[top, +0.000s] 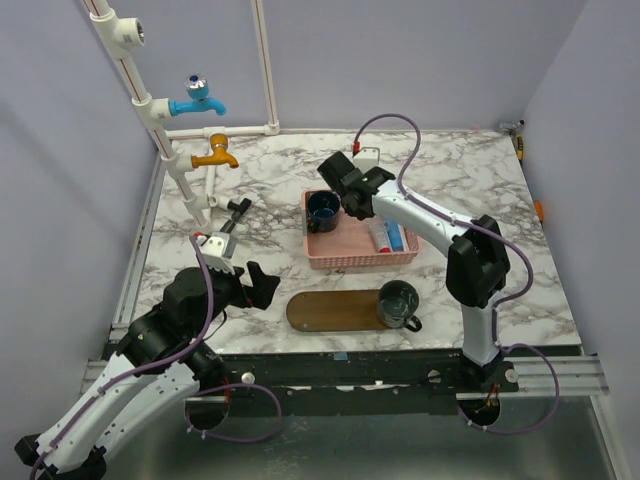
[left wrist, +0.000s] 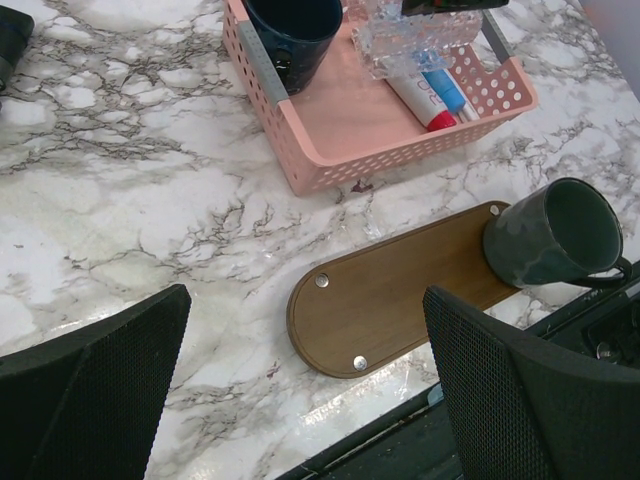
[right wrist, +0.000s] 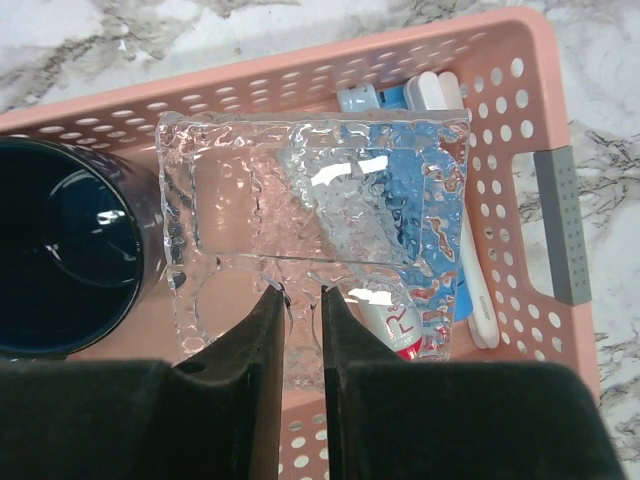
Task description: Prepare toiletry sets of a toothbrush and toothpaste on the tray
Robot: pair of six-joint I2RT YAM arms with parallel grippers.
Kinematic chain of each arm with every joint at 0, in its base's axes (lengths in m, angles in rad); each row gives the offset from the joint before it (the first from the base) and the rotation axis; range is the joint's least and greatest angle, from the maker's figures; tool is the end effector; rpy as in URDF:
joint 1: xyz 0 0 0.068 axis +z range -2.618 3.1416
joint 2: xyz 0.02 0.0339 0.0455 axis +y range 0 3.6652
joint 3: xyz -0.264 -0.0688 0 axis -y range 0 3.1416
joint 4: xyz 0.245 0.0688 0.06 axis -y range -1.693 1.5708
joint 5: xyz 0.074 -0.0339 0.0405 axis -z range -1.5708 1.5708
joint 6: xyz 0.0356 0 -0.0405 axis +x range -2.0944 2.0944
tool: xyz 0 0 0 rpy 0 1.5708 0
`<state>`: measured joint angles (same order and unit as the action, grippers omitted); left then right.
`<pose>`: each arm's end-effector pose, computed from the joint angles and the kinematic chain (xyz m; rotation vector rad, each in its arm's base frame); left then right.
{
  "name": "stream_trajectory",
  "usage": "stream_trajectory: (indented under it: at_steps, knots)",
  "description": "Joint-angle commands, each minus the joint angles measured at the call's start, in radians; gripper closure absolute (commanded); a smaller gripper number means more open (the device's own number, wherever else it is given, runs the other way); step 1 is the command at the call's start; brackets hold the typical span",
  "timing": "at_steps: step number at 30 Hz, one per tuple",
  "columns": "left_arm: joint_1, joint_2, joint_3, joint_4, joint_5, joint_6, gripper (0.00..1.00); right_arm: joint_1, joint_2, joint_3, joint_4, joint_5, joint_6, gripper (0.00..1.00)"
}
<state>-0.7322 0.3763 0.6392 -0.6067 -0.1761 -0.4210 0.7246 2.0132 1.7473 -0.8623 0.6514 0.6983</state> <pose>0.0771 -0.0610 0.2954 0.1827 1.9480 -0.6051 0.3355 0.2682 0.2531 0.1496 2.3835 -0.2593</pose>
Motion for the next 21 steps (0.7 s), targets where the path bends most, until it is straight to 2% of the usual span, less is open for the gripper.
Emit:
stream_trajectory:
  at_steps: [1, 5, 12, 21]
  knots:
    - [0.007, 0.012, -0.009, 0.013, -0.017, 0.015, 0.01, -0.006, -0.096, -0.006, 0.005, 0.051, -0.018, 1.00]
    - [0.007, 0.019, -0.006, 0.012, -0.022, 0.016, 0.01, -0.005, -0.154, -0.022, 0.020, 0.041, -0.035, 1.00]
    - [0.006, 0.022, -0.005, 0.008, -0.029, 0.016, 0.01, -0.004, -0.288, -0.097, 0.100, -0.081, -0.099, 1.00]
    - [0.006, 0.025, -0.004, 0.006, -0.036, 0.016, 0.01, 0.039, -0.386, -0.137, 0.070, -0.239, -0.054, 1.00]
